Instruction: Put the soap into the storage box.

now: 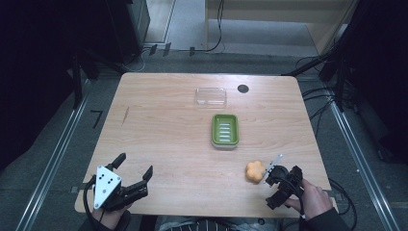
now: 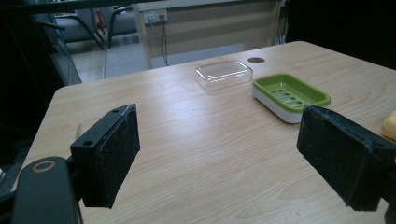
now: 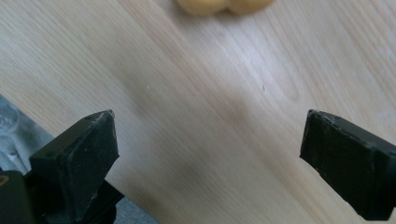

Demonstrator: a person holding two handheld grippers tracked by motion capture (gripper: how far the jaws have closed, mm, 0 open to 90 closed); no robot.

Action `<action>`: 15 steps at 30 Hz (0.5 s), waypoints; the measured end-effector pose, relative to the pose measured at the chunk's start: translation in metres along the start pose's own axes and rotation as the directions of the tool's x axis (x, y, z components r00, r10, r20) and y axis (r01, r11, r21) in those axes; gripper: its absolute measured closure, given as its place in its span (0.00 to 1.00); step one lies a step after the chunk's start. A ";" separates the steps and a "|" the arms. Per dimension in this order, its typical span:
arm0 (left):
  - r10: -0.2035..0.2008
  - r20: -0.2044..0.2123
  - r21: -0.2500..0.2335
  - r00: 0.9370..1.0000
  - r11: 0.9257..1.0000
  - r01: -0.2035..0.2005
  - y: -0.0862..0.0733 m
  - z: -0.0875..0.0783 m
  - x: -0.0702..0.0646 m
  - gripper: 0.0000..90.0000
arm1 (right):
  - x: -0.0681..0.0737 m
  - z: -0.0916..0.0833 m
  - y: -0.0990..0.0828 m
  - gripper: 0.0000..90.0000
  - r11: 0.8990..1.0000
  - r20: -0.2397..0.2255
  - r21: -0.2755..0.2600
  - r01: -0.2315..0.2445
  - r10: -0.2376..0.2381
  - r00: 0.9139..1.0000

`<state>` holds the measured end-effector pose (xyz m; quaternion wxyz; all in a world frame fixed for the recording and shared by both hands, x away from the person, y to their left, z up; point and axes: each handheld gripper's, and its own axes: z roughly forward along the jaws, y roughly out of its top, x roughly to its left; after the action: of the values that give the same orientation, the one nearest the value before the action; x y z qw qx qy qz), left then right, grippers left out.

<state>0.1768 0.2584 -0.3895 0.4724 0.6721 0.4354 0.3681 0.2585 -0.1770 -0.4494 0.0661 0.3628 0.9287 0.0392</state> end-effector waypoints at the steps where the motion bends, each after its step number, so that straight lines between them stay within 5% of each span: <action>1: -0.003 -0.005 0.001 1.000 1.000 0.003 0.000 -0.001 0.000 0.15 | 0.000 0.000 0.002 0.05 1.000 -0.006 0.001 0.007 -0.007 1.000; 9: 0.004 0.000 0.007 1.000 1.000 -0.004 0.001 0.004 -0.001 0.15 | 0.002 0.005 0.019 0.03 0.999 -0.016 -0.014 0.046 -0.047 0.999; 15: 0.009 0.009 0.007 1.000 1.000 -0.009 0.002 0.008 -0.002 0.15 | -0.007 0.009 0.027 0.00 1.000 -0.032 -0.021 0.010 -0.011 0.999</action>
<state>0.1834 0.2536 -0.3899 0.4702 0.6775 0.4317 0.3654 0.2829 -0.1616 -0.4545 0.0551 0.3565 0.9311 0.0545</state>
